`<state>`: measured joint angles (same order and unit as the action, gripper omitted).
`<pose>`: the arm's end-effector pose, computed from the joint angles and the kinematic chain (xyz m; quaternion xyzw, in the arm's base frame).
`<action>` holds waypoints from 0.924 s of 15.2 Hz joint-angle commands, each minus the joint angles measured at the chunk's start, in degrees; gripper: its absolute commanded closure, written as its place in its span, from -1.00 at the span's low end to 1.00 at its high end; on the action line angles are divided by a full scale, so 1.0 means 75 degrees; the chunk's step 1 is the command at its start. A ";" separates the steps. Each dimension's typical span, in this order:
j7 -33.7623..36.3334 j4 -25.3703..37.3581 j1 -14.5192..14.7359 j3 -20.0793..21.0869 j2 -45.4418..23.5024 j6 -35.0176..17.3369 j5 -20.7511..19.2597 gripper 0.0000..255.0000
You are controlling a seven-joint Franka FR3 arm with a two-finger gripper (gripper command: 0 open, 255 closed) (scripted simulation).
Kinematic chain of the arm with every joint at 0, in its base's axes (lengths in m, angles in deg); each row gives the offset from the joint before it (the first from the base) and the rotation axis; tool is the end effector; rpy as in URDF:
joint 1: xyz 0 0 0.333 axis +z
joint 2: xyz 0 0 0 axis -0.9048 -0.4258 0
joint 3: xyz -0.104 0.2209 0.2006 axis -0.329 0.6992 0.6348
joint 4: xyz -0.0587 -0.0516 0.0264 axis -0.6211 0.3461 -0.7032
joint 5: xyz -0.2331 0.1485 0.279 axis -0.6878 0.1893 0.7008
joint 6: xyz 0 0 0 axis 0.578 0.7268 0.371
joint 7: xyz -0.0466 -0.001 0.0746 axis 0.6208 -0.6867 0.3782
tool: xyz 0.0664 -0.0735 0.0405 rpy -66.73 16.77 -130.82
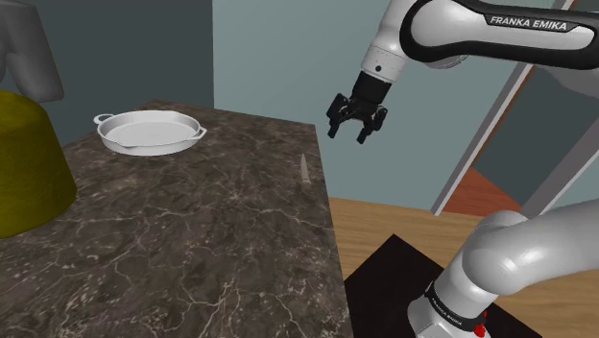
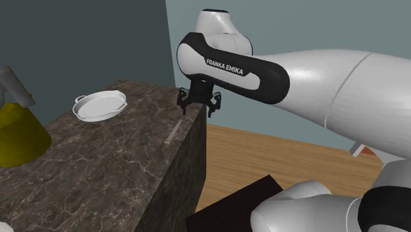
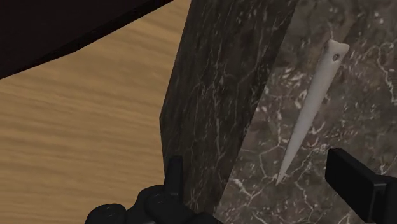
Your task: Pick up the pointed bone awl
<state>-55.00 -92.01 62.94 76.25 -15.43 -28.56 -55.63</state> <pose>0.3697 0.0937 0.6006 -0.9746 0.2060 -0.0466 0.0750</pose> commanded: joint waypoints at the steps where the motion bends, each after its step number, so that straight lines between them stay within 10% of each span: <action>1: 0.0787 0.0250 -0.0095 0.0374 -0.0498 -0.0131 0.0091 -1.00; 7: 0.2932 0.1252 -0.0359 0.1320 -0.2167 -0.0465 0.0064 -1.00; 14: 0.2854 0.0571 -0.0325 0.1383 -0.2205 -0.1180 0.0118 -1.00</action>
<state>-33.62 -87.04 60.44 86.49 -31.92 -36.63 -54.82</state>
